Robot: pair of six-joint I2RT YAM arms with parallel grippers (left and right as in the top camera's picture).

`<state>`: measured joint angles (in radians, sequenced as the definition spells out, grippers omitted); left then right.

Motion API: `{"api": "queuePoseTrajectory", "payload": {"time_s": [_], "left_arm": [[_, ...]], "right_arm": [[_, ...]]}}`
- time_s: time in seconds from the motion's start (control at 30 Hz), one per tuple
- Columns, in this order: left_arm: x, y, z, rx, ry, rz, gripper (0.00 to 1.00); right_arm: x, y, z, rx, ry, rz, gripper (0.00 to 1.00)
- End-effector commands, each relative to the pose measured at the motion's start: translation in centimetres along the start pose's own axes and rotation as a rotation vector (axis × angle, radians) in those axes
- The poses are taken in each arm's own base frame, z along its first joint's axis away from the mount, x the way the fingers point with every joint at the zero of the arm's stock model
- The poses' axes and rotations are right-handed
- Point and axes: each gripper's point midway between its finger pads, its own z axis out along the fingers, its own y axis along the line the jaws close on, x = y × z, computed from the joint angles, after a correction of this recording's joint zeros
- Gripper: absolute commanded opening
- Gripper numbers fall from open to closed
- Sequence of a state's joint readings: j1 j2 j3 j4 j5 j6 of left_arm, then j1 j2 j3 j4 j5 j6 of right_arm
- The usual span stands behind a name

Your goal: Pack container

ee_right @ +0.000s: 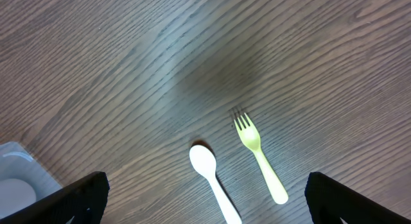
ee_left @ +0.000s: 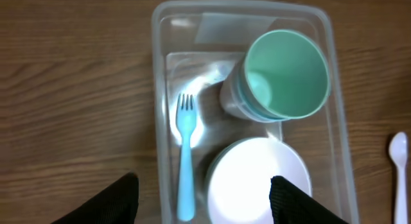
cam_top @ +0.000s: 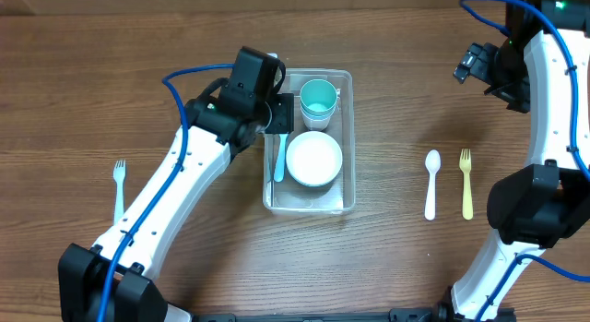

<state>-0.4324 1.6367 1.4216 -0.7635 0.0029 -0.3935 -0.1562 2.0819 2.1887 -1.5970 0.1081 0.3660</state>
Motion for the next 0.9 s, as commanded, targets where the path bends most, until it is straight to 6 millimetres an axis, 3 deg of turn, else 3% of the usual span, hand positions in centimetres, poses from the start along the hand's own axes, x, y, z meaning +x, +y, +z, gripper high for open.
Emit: {"api": "queuePoseTrajectory", "payload": {"time_s": [0.0, 0.2, 0.4, 0.57, 0.67, 0.73, 0.87], "left_arm": [[0.2, 7.4, -0.8, -0.151, 0.066, -0.137, 0.64], [2.9, 17.1, -3.0, -0.305, 0.188, -0.358, 0.71], [6.6, 24.5, -5.9, -0.453, 0.287, -0.501, 0.77], [11.5, 27.7, -6.1, -0.492, 0.418, -0.526, 0.82], [14.1, 28.3, -5.0, -0.476, 0.478, -0.491, 0.95], [16.2, 28.6, -3.9, -0.454, 0.518, -0.427, 0.97], [17.6, 29.3, -1.9, -0.428, 0.512, -0.309, 1.00]], "right_arm": [[-0.5, 0.0, -2.1, -0.025, -0.061, 0.010, 1.00], [-0.5, 0.0, -2.1, -0.025, -0.060, 0.010, 1.00], [-0.5, 0.0, -2.1, -0.025, -0.060, 0.010, 1.00], [-0.5, 0.0, -2.1, -0.025, -0.060, 0.010, 1.00], [-0.5, 0.0, -2.1, -0.025, -0.060, 0.010, 1.00], [-0.5, 0.0, -2.1, -0.025, -0.060, 0.010, 1.00], [-0.5, 0.0, -2.1, -0.025, -0.060, 0.010, 1.00]]}}
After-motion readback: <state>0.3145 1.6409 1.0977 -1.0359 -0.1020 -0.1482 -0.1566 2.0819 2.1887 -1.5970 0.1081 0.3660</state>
